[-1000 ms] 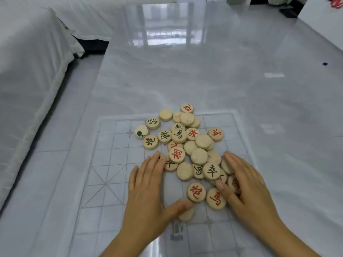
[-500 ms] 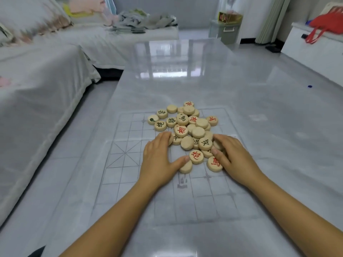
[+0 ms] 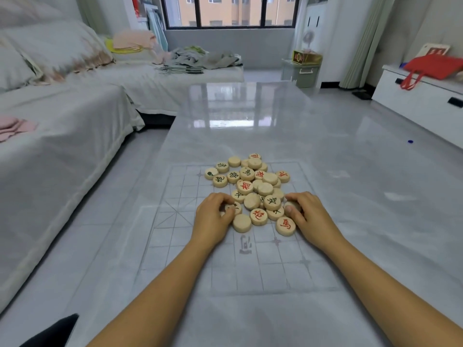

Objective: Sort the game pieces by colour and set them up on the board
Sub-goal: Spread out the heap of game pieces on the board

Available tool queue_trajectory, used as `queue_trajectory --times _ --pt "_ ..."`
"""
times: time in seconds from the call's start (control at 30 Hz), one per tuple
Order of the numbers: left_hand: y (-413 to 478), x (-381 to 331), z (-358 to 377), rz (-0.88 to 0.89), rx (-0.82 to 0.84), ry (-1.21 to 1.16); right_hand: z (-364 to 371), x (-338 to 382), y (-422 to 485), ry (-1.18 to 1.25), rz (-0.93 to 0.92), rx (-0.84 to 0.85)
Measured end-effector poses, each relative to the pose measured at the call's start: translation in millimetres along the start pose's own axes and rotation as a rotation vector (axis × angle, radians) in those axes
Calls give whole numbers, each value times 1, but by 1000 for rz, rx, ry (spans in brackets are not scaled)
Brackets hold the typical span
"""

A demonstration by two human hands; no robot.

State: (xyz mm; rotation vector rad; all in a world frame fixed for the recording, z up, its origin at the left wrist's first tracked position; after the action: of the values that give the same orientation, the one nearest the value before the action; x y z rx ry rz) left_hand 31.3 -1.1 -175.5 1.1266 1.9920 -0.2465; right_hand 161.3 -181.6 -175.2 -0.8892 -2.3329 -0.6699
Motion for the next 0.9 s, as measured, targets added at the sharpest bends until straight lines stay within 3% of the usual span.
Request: queue_trajectory --times 0.3,0.53,0.67,0.77,0.9 --pt "2 0 -1 8 -4 -16 1 -3 2 39 -2 -21" --pt "7 4 1 14 71 84 0 -3 -2 68 -47 73" --pt "10 -3 -5 -3 248 192 -2 -2 -4 53 -57 140" --pt "8 -6 -5 84 385 372 -3 -1 -4 27 -80 167" --pt "6 -1 0 152 232 365 -1 -4 -2 70 -67 79"
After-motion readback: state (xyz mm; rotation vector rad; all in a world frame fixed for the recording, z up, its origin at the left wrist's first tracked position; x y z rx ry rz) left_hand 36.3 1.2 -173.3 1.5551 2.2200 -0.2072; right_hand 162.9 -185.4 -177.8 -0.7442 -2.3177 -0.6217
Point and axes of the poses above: each hand's wrist, its own y-axis towards the middle knuckle, its own z-axis out of the palm, x = y × z, the point moved 1 cm from there along y, towards the middle knuckle, and after that the axes turned 5 degrees about y, right-handed, at the moved point
